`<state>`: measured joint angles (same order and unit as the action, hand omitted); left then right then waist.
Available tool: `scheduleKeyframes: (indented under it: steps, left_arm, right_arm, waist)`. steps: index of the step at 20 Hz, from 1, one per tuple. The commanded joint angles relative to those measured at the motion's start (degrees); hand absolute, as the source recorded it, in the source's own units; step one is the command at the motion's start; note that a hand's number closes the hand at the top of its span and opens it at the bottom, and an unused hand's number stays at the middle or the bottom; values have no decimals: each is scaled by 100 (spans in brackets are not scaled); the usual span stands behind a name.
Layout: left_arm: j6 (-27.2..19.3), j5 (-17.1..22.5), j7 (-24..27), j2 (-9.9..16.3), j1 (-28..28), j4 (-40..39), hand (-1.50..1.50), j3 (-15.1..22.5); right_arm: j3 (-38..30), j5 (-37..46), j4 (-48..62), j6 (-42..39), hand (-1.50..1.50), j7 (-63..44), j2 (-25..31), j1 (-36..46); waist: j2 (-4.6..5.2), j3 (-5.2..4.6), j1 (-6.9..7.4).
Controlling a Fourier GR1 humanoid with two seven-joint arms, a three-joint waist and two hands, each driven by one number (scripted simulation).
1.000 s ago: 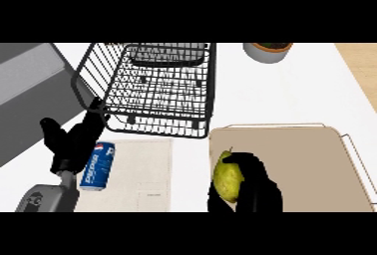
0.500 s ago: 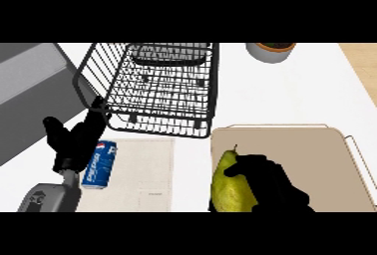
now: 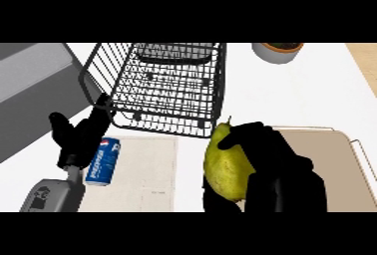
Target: Pick the pear from the tray and place it in the tiered basket
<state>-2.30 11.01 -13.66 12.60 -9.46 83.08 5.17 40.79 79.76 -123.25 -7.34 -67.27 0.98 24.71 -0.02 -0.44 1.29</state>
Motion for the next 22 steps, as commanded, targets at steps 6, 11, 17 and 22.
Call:
scheduleKeyframes:
  steps: [6,11,17,22]
  left_arm:
    - [105,-34,-19,-327,-388,-33,0,314]
    - [206,-3,2,-289,-446,19,0,274]
    - [235,-70,-41,-364,-521,-58,0,351]
    - [359,-65,4,-289,-269,145,0,372]
  right_arm:
    - [-1575,-1118,1410,-168,150,-1196,-94,1974]
    - [-2119,-1604,2727,130,150,-1159,-95,3054]
    - [-2617,-2078,4491,1011,150,-625,-95,4044]
    - [-2996,-2316,5649,1893,150,-46,-96,4222]
  waist:
    - [45,16,136]
    - [41,23,211]
    - [82,29,272]
    - [92,34,320]
